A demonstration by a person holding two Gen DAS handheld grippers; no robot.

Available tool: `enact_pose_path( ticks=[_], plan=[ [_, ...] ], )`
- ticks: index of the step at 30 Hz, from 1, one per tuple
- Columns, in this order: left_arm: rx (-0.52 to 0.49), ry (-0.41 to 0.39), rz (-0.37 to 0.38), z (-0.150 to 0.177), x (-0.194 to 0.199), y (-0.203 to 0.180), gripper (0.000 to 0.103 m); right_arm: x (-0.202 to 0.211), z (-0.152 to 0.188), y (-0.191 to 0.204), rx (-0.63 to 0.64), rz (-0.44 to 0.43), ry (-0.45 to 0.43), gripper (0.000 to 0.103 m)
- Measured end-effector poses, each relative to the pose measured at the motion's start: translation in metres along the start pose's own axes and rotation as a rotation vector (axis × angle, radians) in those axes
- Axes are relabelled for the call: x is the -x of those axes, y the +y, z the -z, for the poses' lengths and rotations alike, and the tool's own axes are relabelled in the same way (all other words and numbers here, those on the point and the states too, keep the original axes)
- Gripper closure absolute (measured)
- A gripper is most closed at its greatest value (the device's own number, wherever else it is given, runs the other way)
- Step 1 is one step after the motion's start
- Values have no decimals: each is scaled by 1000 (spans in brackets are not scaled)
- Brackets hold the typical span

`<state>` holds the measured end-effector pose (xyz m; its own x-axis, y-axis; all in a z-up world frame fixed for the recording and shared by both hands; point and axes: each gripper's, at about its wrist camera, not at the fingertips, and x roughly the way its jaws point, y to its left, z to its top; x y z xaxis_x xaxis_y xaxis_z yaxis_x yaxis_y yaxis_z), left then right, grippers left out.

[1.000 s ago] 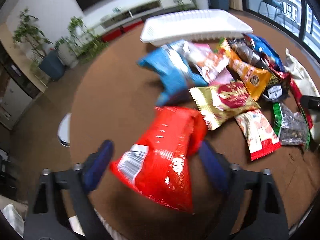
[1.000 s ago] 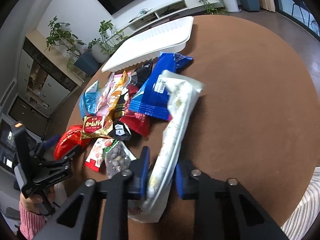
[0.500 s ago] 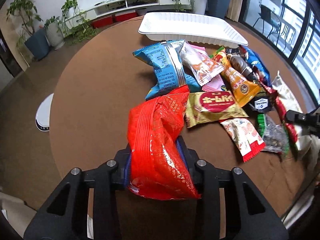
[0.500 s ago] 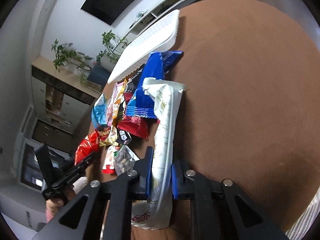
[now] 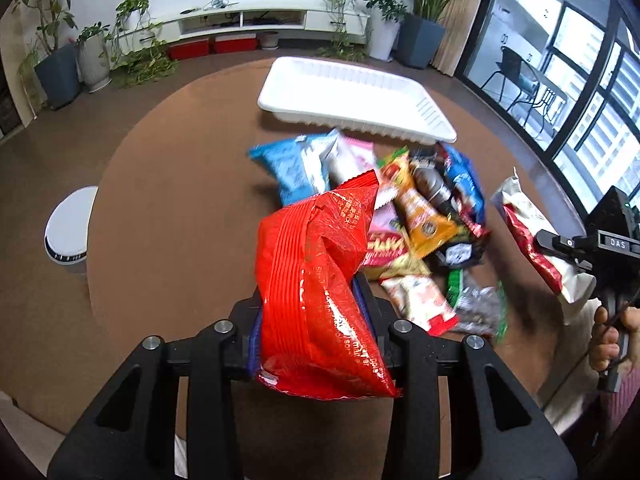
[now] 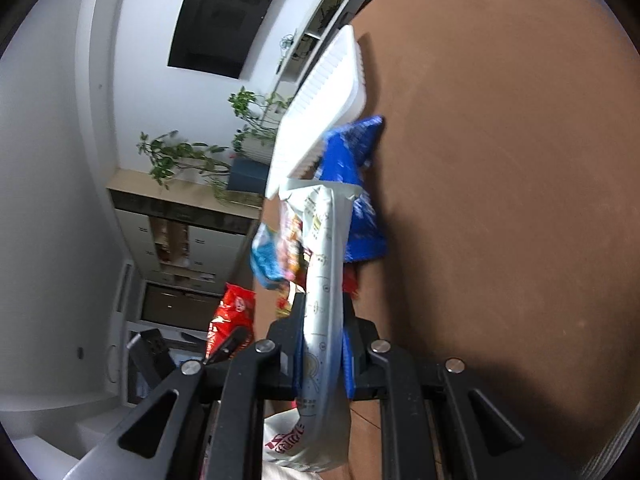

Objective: Organize snacks
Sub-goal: 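Carry both packets to the white tray and open both grippers to drop them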

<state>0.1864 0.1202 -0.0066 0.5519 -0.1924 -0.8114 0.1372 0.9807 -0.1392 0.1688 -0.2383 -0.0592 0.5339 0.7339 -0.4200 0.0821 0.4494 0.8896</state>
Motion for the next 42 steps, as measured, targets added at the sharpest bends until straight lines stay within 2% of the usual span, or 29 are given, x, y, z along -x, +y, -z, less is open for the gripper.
enact_pose_path(
  ticks=[3, 8, 17, 24, 30, 36, 38, 42],
  plan=[
    [3, -8, 33, -13, 5, -3, 68, -6, -9, 4, 5, -58, 8, 87],
    [-3, -17, 51, -43, 2, -4, 68, -15, -34, 13, 14, -95, -1, 87],
    [-12, -23, 30, -117, -14, 1, 68, -38, -93, 38, 80, -85, -62, 87],
    [-17, -10, 3, -178, -50, 8, 68, -70, -141, 50, 129, -22, -82, 87],
    [-9, 18, -21, -208, -84, 19, 68, -98, -177, 52, 156, 28, -100, 87],
    [2, 23, -31, -229, -126, 17, 65, -122, -188, 46, 192, 98, -106, 87],
    [-14, 29, -57, -235, -144, 13, 64, -127, -188, 44, 211, 131, -103, 86],
    [-36, 20, -80, -243, -170, 8, 53, -132, -187, 42, 256, 193, -105, 82]
  ],
)
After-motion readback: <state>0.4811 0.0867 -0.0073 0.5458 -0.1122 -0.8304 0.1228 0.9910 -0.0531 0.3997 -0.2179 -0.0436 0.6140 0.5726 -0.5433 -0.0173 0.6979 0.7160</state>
